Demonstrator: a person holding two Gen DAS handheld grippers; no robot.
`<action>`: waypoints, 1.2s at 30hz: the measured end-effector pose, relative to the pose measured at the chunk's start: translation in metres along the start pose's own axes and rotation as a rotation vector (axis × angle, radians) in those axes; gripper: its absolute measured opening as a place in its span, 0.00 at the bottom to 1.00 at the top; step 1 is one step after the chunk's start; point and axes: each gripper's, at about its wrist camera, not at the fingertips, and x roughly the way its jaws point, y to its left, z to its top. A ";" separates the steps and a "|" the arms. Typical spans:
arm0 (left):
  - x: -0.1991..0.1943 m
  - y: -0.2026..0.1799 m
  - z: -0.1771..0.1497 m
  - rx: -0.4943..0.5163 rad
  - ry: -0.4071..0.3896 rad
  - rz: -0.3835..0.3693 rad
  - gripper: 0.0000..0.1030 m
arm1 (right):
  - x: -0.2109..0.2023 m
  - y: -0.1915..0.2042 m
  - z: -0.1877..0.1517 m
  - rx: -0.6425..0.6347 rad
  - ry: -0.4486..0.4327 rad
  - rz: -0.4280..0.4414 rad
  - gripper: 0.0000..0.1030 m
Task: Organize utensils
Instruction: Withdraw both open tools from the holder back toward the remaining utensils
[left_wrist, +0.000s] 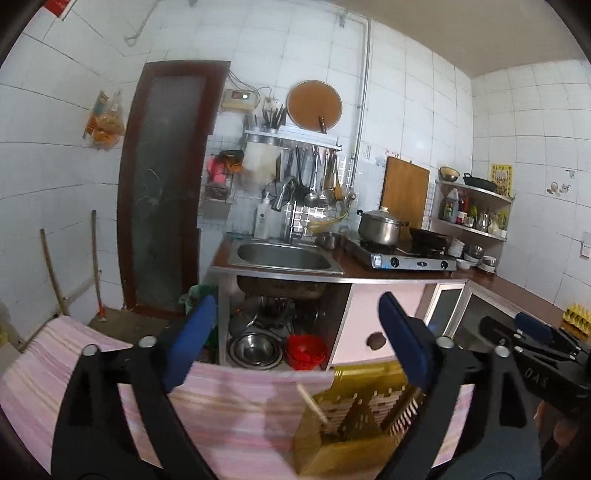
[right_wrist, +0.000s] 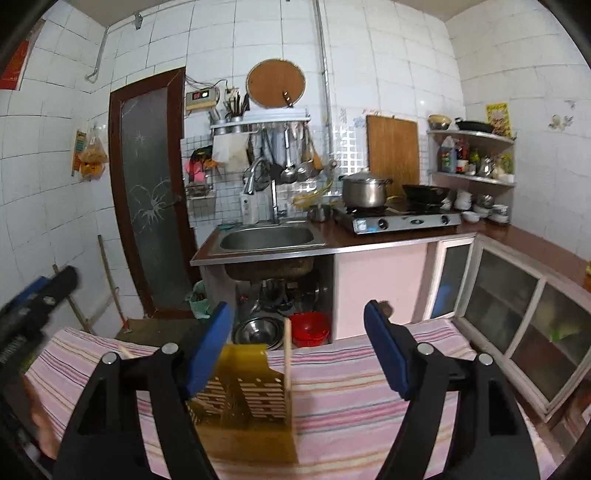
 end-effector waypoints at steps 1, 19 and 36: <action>-0.009 0.003 0.000 -0.002 0.006 0.000 0.90 | -0.007 0.000 -0.002 -0.011 0.008 -0.015 0.71; -0.089 0.065 -0.099 -0.011 0.229 0.164 0.95 | -0.086 -0.009 -0.133 0.005 0.153 -0.101 0.79; -0.061 0.078 -0.185 0.001 0.418 0.170 0.95 | -0.053 0.005 -0.223 -0.019 0.365 -0.121 0.79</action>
